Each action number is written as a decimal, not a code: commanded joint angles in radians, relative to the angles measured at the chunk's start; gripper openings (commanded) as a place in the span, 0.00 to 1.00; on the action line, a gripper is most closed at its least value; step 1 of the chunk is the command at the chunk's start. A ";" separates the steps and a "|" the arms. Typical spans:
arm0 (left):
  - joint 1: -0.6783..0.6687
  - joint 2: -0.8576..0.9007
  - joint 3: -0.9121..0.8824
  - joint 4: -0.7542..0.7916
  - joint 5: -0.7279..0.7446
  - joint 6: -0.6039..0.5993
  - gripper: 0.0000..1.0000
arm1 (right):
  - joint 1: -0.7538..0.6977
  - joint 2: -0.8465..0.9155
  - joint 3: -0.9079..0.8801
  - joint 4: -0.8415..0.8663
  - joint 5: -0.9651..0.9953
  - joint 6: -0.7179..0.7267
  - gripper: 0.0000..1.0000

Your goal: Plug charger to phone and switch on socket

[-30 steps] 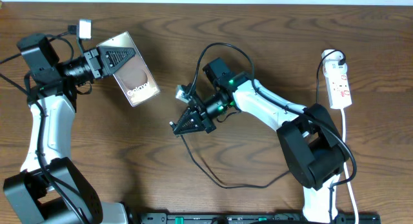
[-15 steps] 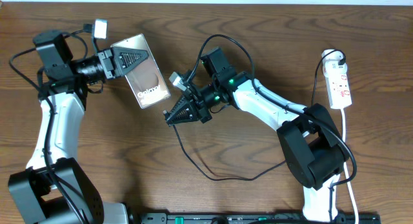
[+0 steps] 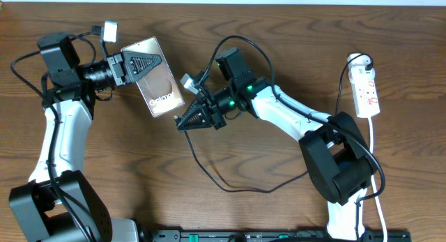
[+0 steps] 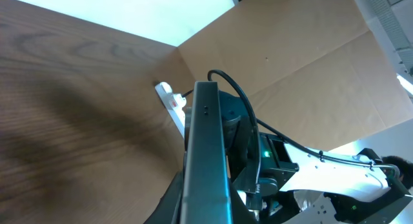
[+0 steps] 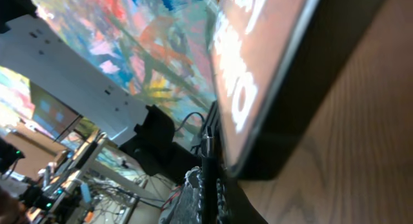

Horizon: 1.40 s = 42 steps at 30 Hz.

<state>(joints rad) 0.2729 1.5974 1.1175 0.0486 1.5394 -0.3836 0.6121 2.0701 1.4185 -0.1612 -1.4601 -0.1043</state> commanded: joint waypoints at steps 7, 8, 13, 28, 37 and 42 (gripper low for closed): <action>0.002 -0.002 -0.001 0.001 0.031 0.037 0.08 | 0.005 -0.002 0.011 0.067 0.055 0.079 0.01; 0.002 -0.002 -0.001 0.001 0.031 0.041 0.07 | 0.007 -0.002 0.011 0.076 0.055 0.082 0.01; 0.002 -0.002 -0.001 0.001 0.030 0.051 0.07 | 0.019 -0.002 0.011 0.084 0.055 0.082 0.01; 0.002 -0.002 -0.001 -0.003 0.031 0.051 0.07 | 0.031 -0.002 0.011 0.132 0.055 0.112 0.02; 0.002 -0.002 -0.001 -0.026 0.031 0.058 0.08 | 0.029 -0.002 0.011 0.143 0.056 0.116 0.01; 0.002 -0.002 -0.001 -0.025 0.031 0.058 0.07 | 0.028 -0.002 0.011 0.143 0.078 0.138 0.01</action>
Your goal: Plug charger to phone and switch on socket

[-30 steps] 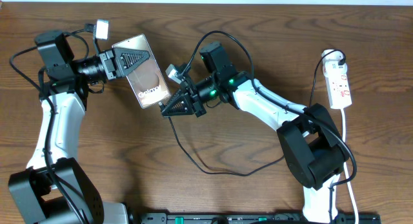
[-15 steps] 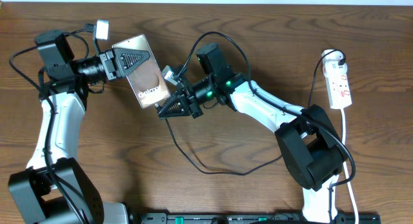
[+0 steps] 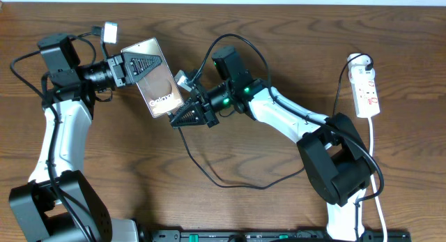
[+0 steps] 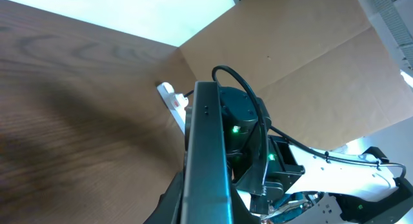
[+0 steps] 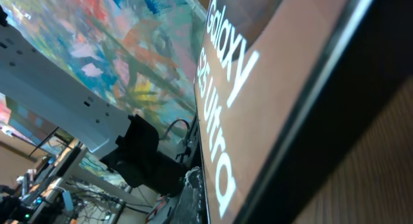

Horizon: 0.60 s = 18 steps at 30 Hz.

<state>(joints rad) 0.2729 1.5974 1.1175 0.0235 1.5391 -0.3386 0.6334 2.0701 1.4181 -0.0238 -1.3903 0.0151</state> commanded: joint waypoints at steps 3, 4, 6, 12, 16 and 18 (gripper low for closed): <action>0.002 -0.002 -0.001 0.000 0.031 0.013 0.07 | 0.007 -0.002 0.011 0.006 0.016 0.025 0.01; 0.002 -0.002 -0.001 0.000 0.031 0.013 0.07 | 0.007 -0.002 0.011 0.006 0.024 0.033 0.01; 0.002 -0.002 -0.001 0.000 0.031 0.013 0.07 | 0.004 -0.002 0.011 0.006 0.023 0.033 0.01; 0.003 -0.002 -0.001 0.000 0.031 0.017 0.07 | 0.000 -0.002 0.011 0.006 0.022 0.033 0.01; 0.003 -0.002 -0.001 0.000 0.031 0.024 0.07 | 0.000 -0.002 0.011 0.006 0.022 0.033 0.01; 0.003 -0.002 -0.001 0.000 0.030 0.025 0.07 | 0.000 -0.002 0.011 0.006 0.022 0.033 0.01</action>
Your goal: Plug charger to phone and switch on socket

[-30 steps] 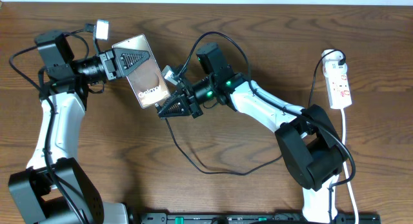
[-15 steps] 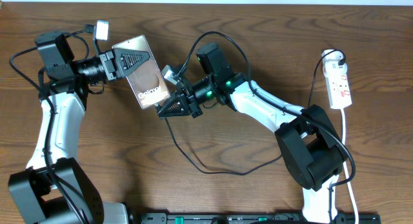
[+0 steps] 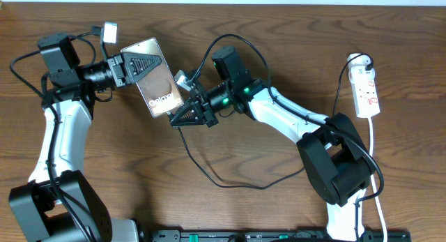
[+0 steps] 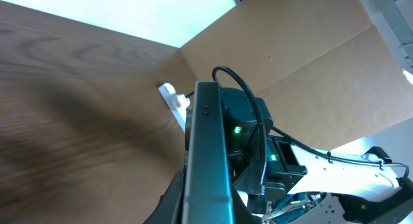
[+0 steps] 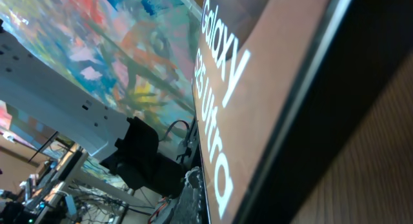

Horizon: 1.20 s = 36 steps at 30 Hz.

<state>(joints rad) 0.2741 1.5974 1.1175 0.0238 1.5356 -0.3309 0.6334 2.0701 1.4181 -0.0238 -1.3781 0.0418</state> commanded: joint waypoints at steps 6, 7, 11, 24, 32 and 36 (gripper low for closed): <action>0.002 -0.002 -0.001 0.005 0.019 0.017 0.07 | -0.011 -0.002 0.011 0.006 0.010 0.007 0.01; 0.002 -0.002 -0.001 0.007 0.019 0.017 0.07 | -0.011 -0.002 0.011 0.006 0.010 0.007 0.01; 0.002 -0.002 -0.001 0.011 0.008 0.016 0.08 | -0.013 -0.002 0.011 0.008 0.010 0.007 0.01; 0.002 -0.002 -0.001 0.015 -0.003 0.015 0.07 | -0.039 -0.002 0.011 0.009 0.011 0.011 0.01; -0.005 -0.002 -0.001 0.015 -0.003 0.011 0.08 | -0.036 -0.002 0.011 0.062 0.019 0.059 0.01; -0.031 -0.002 -0.001 0.015 -0.033 0.002 0.08 | -0.036 -0.002 0.011 0.139 0.039 0.132 0.01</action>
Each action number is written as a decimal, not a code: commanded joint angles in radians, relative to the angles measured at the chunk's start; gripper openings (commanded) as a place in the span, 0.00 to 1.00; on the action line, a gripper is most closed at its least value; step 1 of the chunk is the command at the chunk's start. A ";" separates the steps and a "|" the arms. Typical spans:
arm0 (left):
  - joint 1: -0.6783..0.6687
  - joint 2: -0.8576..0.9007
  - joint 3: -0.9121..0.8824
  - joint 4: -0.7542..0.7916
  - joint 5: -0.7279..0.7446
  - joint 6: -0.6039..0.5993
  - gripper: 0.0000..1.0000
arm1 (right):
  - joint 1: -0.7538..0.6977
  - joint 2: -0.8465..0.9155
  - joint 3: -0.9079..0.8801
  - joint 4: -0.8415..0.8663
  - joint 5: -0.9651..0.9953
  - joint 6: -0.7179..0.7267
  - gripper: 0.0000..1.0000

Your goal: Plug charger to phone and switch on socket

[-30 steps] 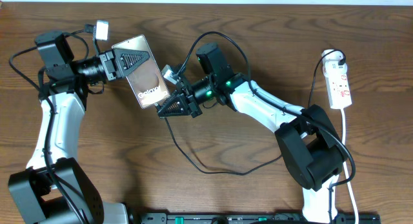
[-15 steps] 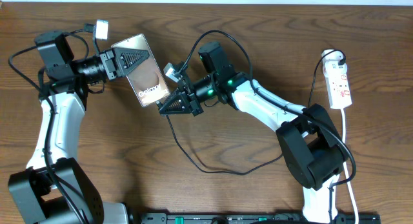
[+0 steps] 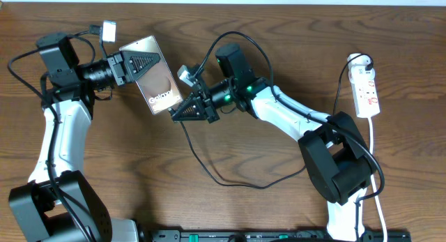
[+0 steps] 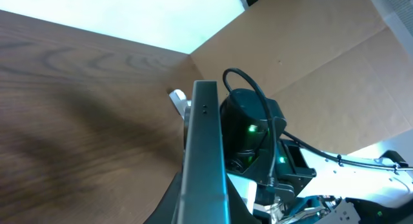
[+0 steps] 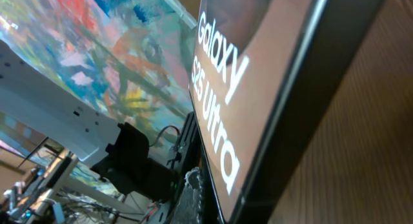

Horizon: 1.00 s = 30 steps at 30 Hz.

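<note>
A phone [image 3: 159, 88] with a tan "Galaxy" screen is held tilted above the table, and my left gripper [image 3: 145, 63] is shut on its upper end. The left wrist view has it edge-on [image 4: 204, 146]. My right gripper [image 3: 178, 115] is shut with its tip against the phone's lower right corner. The charger plug in it is hidden. A black cable [image 3: 230, 183] runs from that gripper in a loop over the table. In the right wrist view the phone's face [image 5: 258, 82] fills the frame just above my fingers [image 5: 197, 195]. The white socket strip [image 3: 366, 85] lies at the far right.
The wooden table [image 3: 125, 179] carries the cable loop in its middle. The strip's white lead [image 3: 376, 172] runs down the right edge past my right arm's base [image 3: 341, 169]. A black rail [image 3: 265, 235] lies along the front edge.
The phone and my left gripper have shifted slightly up and left. My right gripper has followed upward, its tip still at the phone's lower corner.
At first my right gripper was a little to the right of the phone's lower edge, holding the cable end. Then it stood closer, at the phone's lower corner, and stayed there. Now both grippers sit slightly higher, still together.
</note>
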<state>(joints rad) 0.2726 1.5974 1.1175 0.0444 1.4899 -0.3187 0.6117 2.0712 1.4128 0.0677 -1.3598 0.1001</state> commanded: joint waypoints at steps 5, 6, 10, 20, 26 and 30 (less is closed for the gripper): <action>-0.058 -0.002 -0.001 -0.004 -0.044 -0.026 0.07 | -0.006 -0.003 0.016 0.062 0.026 0.086 0.01; -0.061 -0.002 -0.001 -0.001 -0.044 -0.027 0.07 | -0.003 -0.003 0.016 0.062 0.037 0.087 0.01; -0.062 -0.002 -0.001 0.003 -0.044 -0.039 0.07 | -0.002 -0.003 0.016 0.068 0.046 0.087 0.01; -0.062 -0.002 -0.001 0.013 -0.066 -0.050 0.07 | -0.002 -0.003 0.016 0.071 0.053 0.095 0.01; -0.062 -0.002 -0.001 0.014 -0.066 -0.050 0.07 | -0.002 -0.003 0.016 0.074 0.069 0.106 0.01; -0.062 -0.002 -0.001 0.014 -0.066 -0.050 0.07 | -0.002 -0.003 0.016 0.074 0.068 0.106 0.01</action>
<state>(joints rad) 0.2398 1.5974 1.1179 0.0650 1.3800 -0.3664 0.6117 2.0716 1.4048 0.1177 -1.3251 0.1986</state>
